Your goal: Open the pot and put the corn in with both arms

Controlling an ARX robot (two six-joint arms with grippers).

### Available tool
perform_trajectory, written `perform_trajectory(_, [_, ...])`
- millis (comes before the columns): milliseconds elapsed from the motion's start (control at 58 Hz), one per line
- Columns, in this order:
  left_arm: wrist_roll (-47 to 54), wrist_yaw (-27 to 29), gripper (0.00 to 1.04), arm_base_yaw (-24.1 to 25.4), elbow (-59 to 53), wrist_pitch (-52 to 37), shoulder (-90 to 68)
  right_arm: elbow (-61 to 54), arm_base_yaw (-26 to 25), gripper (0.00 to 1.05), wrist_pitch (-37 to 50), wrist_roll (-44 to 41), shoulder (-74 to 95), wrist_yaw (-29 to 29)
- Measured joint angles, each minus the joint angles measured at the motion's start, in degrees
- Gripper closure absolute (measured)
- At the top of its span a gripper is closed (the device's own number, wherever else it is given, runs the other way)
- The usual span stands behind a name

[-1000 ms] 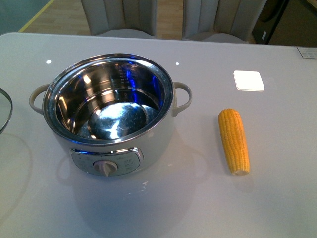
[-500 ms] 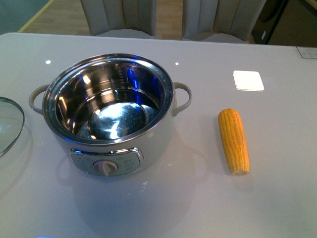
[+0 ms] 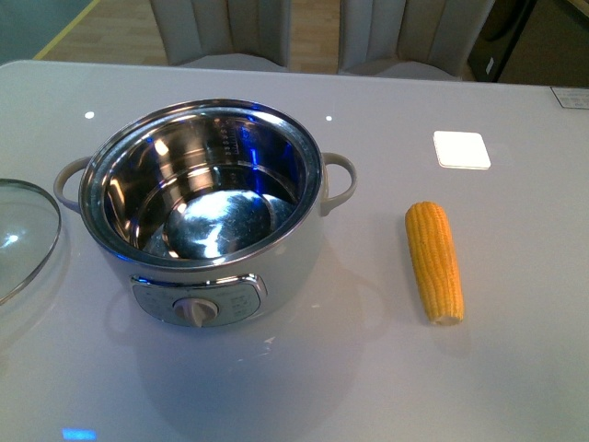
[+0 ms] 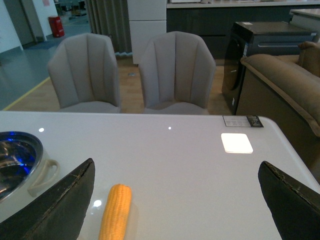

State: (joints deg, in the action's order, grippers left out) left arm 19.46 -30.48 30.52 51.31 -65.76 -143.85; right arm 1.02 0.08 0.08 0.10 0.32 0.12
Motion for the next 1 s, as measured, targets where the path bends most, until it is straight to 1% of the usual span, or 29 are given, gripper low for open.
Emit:
perform_trajectory(448, [-2.34,-1.55,0.62,0.15,3.63,-2.19,-4.98,0.00,0.00,0.09,0.00,0.02,0.00,0.00])
perform_trajectory(1000, [-2.82,-2.45,0.62,0.35,6.10,-5.14,-8.02,0.00,0.00,0.09,0.00,0.00,0.00,0.00])
